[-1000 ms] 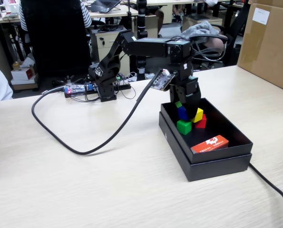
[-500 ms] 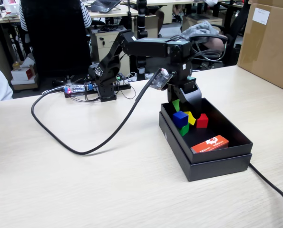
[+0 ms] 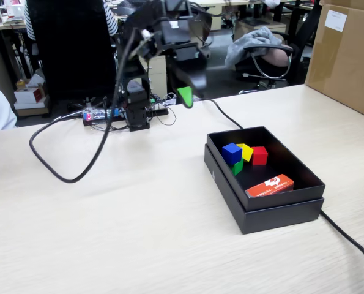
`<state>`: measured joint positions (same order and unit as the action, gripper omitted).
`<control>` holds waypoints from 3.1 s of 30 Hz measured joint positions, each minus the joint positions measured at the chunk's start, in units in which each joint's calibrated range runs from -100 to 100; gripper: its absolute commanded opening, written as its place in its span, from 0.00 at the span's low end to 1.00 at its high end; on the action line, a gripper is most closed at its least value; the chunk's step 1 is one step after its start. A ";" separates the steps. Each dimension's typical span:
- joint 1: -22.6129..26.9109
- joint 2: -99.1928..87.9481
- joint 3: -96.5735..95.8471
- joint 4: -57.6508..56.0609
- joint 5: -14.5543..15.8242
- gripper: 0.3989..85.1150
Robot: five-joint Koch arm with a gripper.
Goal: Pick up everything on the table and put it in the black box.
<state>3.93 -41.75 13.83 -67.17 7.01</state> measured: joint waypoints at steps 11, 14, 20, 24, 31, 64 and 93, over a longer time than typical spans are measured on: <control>-2.54 -29.77 -44.91 28.18 -1.17 0.58; -2.34 -37.02 -56.05 37.17 -1.56 0.58; -2.34 -46.99 -77.23 56.45 -4.59 0.58; -2.30 -50.74 -85.99 64.03 -5.76 0.58; -1.76 -55.28 -99.13 74.49 -6.98 0.57; -0.63 -57.73 -110.82 73.79 -6.54 0.57; -0.63 -57.73 -110.82 73.79 -6.54 0.57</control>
<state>3.30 -99.48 -96.99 6.62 0.46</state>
